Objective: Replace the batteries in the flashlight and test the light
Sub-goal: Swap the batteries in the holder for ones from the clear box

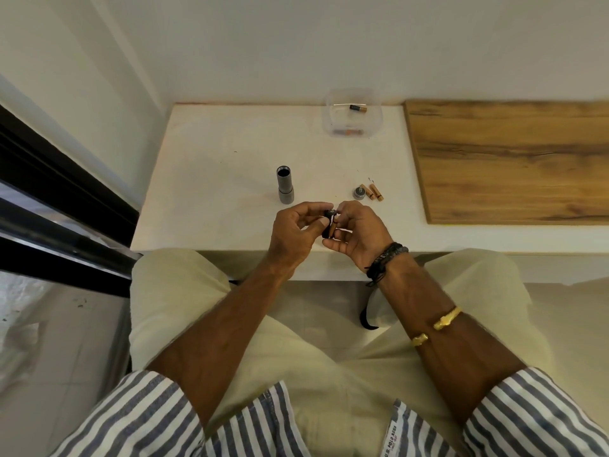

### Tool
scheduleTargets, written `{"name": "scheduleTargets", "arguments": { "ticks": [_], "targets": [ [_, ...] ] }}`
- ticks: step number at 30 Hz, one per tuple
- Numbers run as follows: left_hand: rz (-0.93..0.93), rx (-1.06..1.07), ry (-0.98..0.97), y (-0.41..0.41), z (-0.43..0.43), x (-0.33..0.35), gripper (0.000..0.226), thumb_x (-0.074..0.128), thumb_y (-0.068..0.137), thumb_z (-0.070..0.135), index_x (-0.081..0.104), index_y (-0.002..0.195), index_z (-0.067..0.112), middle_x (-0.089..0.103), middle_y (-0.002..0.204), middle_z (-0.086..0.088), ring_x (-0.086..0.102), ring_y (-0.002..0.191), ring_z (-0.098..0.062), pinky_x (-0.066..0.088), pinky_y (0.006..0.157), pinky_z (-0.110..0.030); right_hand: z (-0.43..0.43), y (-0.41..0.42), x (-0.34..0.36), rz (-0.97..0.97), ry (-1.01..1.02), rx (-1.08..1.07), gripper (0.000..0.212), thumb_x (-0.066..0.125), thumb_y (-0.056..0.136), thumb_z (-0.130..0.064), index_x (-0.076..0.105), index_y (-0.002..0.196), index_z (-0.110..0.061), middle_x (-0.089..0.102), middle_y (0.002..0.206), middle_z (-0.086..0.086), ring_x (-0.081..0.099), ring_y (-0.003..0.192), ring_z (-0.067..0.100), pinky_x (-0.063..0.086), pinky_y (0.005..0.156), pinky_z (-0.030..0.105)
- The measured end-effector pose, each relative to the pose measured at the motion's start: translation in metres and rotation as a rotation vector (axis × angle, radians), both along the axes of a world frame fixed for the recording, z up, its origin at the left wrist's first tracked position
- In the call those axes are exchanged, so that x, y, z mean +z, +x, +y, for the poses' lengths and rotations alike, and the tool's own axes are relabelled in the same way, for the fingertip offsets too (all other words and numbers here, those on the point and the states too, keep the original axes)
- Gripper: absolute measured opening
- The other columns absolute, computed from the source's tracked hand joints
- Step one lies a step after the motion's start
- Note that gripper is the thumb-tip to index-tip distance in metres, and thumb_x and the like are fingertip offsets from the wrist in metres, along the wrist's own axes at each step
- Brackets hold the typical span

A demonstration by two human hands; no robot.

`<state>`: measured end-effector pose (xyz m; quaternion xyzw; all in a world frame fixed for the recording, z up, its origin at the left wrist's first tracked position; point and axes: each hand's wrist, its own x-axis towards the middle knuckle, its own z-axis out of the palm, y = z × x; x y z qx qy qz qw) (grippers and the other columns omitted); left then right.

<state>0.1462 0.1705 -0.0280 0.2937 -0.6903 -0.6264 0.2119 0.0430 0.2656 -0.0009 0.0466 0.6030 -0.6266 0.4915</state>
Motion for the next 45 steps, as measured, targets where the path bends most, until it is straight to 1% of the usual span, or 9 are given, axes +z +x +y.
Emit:
{"name": "scheduleTargets", "arguments": {
  "ticks": [5,13,17,21,26,33,39,42,45],
  "targets": [
    [0.009,0.049,0.118,0.001,-0.003,-0.002,0.026,0.067,0.092,0.004,0.07,0.118,0.005,0.075,0.108,-0.01,0.075,0.095,-0.023,0.06,0.088,-0.044,0.0,0.0,-0.005,0.224,0.01,0.05,0.006,0.065,0.093,-0.011,0.063,0.099,-0.012,0.066,0.095,0.011,0.066,0.084,0.025,0.061,0.067,0.033],
    [0.064,0.132,0.381,0.001,-0.007,-0.006,0.024,0.066,0.093,0.005,0.069,0.117,0.005,0.075,0.107,-0.012,0.074,0.096,-0.028,0.061,0.085,-0.04,-0.001,0.0,-0.011,0.558,0.011,-0.001,0.007,0.073,0.091,-0.012,0.073,0.098,-0.013,0.07,0.081,0.004,0.07,0.073,0.016,0.059,0.06,0.029],
    [0.108,0.172,0.531,0.0,-0.011,-0.008,0.023,0.064,0.094,0.002,0.069,0.116,0.004,0.076,0.106,-0.011,0.073,0.099,-0.03,0.06,0.084,-0.039,0.001,-0.01,-0.012,0.557,-0.04,-0.089,0.008,0.073,0.09,-0.01,0.072,0.097,-0.012,0.072,0.081,0.004,0.07,0.072,0.015,0.061,0.063,0.03],
    [0.129,0.166,0.665,-0.001,-0.015,-0.012,0.024,0.063,0.094,0.001,0.069,0.116,0.003,0.074,0.11,-0.014,0.071,0.104,-0.033,0.059,0.087,-0.044,0.008,-0.027,-0.014,0.455,-0.109,-0.205,0.014,0.07,0.09,-0.004,0.073,0.103,-0.009,0.074,0.091,0.014,0.072,0.076,0.019,0.064,0.072,0.035],
    [0.152,0.152,0.76,-0.002,-0.017,-0.016,0.022,0.065,0.092,0.0,0.07,0.112,0.004,0.073,0.11,-0.017,0.069,0.107,-0.037,0.059,0.083,-0.042,0.018,-0.056,-0.021,0.351,-0.101,-0.392,0.013,0.069,0.087,0.008,0.07,0.094,-0.003,0.076,0.1,0.024,0.077,0.09,0.032,0.063,0.078,0.037],
    [0.151,0.137,0.783,-0.004,-0.017,-0.019,0.021,0.062,0.093,0.0,0.069,0.113,0.003,0.072,0.11,-0.017,0.067,0.11,-0.037,0.059,0.085,-0.041,0.024,-0.083,-0.04,0.389,0.064,-0.545,0.012,0.07,0.082,0.011,0.071,0.089,0.001,0.074,0.084,0.011,0.078,0.089,0.032,0.063,0.075,0.031],
    [0.149,0.135,0.785,-0.004,-0.018,-0.02,0.023,0.062,0.094,0.0,0.067,0.116,0.001,0.07,0.111,-0.018,0.067,0.109,-0.037,0.058,0.087,-0.042,0.021,-0.092,-0.055,0.573,0.318,-0.506,0.011,0.076,0.082,-0.005,0.076,0.088,-0.014,0.077,0.089,0.008,0.075,0.076,0.02,0.065,0.065,0.034],
    [0.148,0.134,0.785,-0.005,-0.018,-0.021,0.022,0.061,0.094,0.0,0.068,0.115,0.002,0.071,0.11,-0.018,0.068,0.108,-0.036,0.058,0.087,-0.042,0.02,-0.094,-0.058,0.657,0.409,-0.442,0.01,0.079,0.081,-0.012,0.076,0.085,-0.021,0.077,0.089,0.003,0.075,0.085,0.024,0.065,0.074,0.043],
    [0.152,0.137,0.797,-0.007,-0.021,-0.022,0.024,0.062,0.094,0.0,0.067,0.117,0.001,0.071,0.11,-0.017,0.068,0.109,-0.037,0.058,0.088,-0.043,0.018,-0.092,-0.059,0.729,0.47,-0.376,0.008,0.079,0.082,-0.014,0.077,0.089,-0.017,0.076,0.091,0.003,0.074,0.086,0.025,0.064,0.077,0.043]
  ]
}}
